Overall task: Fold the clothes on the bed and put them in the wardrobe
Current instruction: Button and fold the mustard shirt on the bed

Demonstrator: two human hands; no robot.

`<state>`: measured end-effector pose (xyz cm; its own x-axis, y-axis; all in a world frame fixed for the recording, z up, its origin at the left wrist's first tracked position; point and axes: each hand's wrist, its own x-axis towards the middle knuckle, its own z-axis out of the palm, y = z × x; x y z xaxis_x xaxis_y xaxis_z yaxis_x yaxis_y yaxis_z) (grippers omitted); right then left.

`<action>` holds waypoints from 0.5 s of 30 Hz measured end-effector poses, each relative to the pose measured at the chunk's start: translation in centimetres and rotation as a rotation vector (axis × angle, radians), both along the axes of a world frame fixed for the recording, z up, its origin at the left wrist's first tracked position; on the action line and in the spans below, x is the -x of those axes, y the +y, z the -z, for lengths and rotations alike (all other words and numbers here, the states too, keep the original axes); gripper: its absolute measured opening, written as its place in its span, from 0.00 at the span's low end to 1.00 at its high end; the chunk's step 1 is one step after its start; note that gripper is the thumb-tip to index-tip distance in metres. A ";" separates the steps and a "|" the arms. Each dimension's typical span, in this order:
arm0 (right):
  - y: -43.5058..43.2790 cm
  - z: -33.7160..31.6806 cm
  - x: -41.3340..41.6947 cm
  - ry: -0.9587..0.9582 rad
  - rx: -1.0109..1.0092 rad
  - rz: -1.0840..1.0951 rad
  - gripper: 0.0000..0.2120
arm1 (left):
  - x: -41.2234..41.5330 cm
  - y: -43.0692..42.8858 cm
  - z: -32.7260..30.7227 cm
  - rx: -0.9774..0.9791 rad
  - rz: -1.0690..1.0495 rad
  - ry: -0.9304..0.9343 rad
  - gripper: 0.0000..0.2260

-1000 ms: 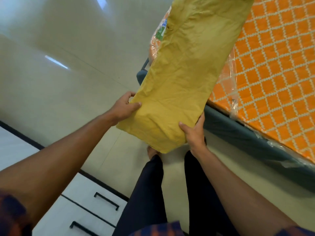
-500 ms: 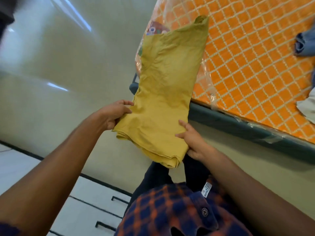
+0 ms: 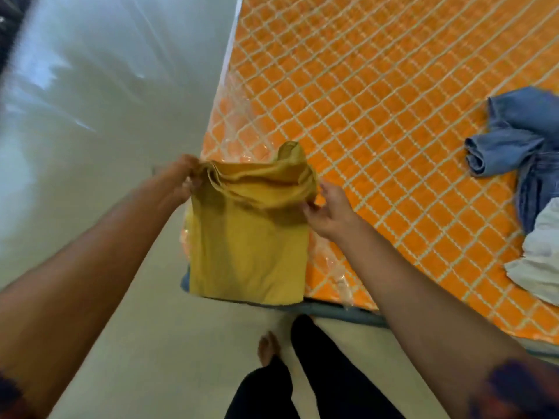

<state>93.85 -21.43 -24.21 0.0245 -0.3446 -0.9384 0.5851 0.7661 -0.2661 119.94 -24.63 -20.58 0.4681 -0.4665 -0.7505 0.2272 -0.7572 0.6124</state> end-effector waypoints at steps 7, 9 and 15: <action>1.0 7.9 -1.2 0.997 0.545 -0.510 0.17 | 3.6 -0.4 10.2 0.279 0.757 -0.769 0.20; 3.8 8.0 -2.6 1.185 0.930 -0.748 0.20 | 4.5 3.2 12.0 0.446 1.115 -0.949 0.22; 0.4 13.0 -5.6 1.404 0.964 -1.361 0.30 | 4.4 4.1 16.8 0.316 1.457 -1.018 0.30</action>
<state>99.50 -21.04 -37.24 0.2361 -0.9594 -0.1543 -0.9150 -0.1660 -0.3678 115.54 -20.56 -37.34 -0.2332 -0.9336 -0.2720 -0.9599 0.1762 0.2180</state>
